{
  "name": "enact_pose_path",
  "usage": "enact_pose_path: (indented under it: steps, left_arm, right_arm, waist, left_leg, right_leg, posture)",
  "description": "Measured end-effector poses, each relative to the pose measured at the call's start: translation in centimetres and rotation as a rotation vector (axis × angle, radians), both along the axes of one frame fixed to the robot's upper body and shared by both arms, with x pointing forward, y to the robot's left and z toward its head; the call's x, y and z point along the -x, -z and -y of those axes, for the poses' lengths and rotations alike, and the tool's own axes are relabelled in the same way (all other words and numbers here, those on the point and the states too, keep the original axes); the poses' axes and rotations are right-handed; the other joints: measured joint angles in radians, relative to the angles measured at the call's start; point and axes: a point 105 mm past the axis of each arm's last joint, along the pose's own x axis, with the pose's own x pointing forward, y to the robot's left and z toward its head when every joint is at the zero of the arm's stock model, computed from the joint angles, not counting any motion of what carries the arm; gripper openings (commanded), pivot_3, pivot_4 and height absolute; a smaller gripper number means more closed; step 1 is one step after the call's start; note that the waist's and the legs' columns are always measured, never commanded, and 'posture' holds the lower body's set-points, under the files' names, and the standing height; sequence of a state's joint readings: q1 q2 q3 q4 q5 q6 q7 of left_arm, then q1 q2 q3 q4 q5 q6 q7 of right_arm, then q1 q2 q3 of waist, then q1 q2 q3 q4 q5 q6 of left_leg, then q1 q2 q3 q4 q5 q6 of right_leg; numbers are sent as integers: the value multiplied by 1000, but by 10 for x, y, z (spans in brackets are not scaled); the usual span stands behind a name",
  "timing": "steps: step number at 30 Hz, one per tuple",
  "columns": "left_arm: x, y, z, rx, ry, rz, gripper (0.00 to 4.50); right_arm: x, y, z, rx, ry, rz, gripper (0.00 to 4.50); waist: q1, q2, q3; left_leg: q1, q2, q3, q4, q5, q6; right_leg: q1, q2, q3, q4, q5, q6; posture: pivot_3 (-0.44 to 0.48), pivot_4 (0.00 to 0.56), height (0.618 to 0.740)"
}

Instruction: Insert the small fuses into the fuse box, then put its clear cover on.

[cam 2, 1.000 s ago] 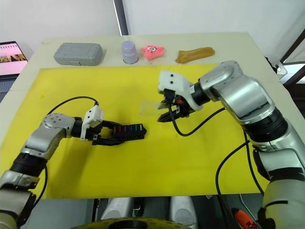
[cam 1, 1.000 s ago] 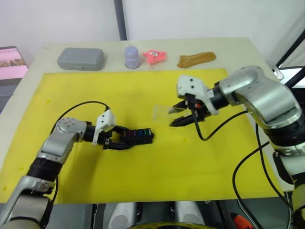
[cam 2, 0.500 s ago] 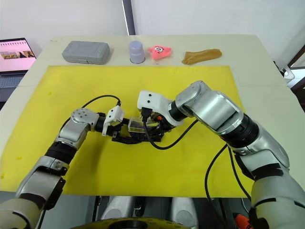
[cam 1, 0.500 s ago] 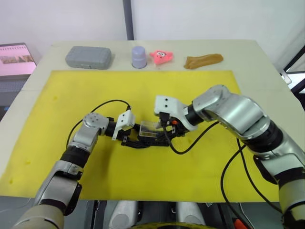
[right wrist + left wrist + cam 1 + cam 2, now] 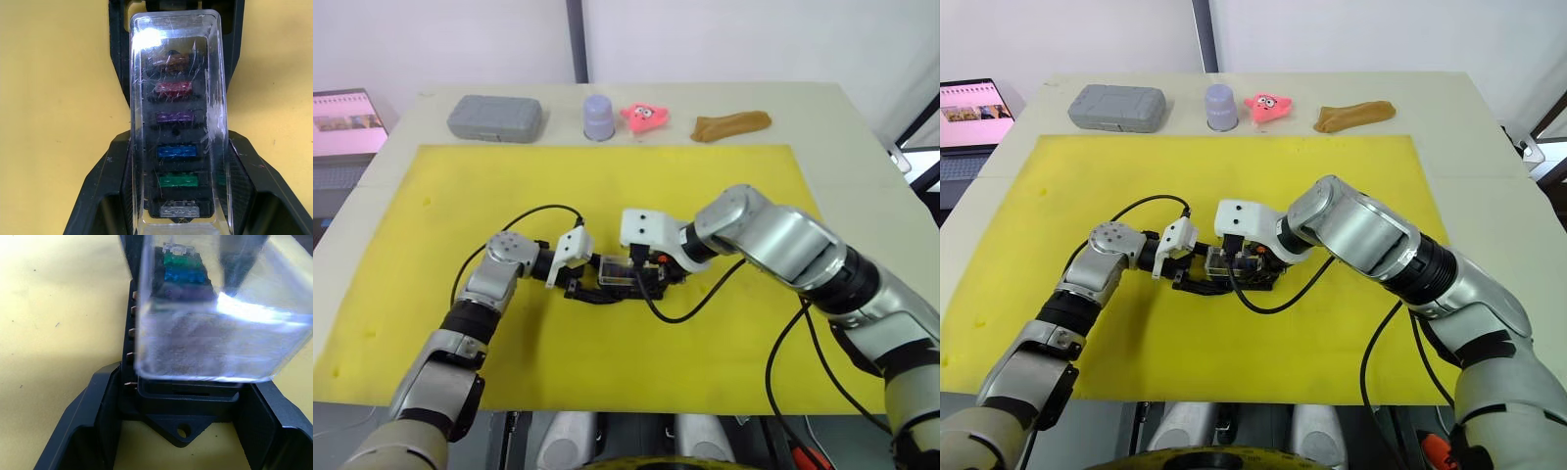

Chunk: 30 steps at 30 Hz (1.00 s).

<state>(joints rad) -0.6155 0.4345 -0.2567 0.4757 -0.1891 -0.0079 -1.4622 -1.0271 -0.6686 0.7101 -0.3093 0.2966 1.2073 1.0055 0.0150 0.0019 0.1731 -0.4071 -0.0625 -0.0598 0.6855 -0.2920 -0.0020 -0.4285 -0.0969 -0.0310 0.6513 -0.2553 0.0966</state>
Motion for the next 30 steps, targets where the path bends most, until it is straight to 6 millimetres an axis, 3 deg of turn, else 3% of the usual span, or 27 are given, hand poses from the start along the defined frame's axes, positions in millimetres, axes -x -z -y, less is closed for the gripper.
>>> enact_pose_path:
  steps: [20,22,26,30]
  left_arm:
    - [0,0,3,7,-1,-1,2558]
    - [0,0,3,7,-1,-1,2558]
    - [0,1,3,7,-5,-6,2558]
    - [0,1,3,7,-6,-6,2558]
  right_arm:
    - [3,1,5,27,4,5,1716]
    - [3,1,5,27,3,4,2775]
    - [7,5,5,33,-5,-15,4472]
    - [7,6,4,32,-2,-16,4472]
  waist:
    - [1,0,0]
    - [1,0,0]
    - [-1,0,-1]
    - [-1,0,-1]
  left_leg:
    - [0,0,0,0,0,1]
    - [0,0,0,0,0,1]
    - [1,0,0,0,0,1]
    - [1,0,-1,0,0,1]
  right_leg:
    - [1,0,0,0,0,0]
    - [1,0,0,0,0,0]
    - [1,0,0,0,0,0]
    - [1,0,0,0,0,0]
  posture:
    - [0,150,731]
    - [0,150,731]
    - [0,150,731]
    - [0,150,731]
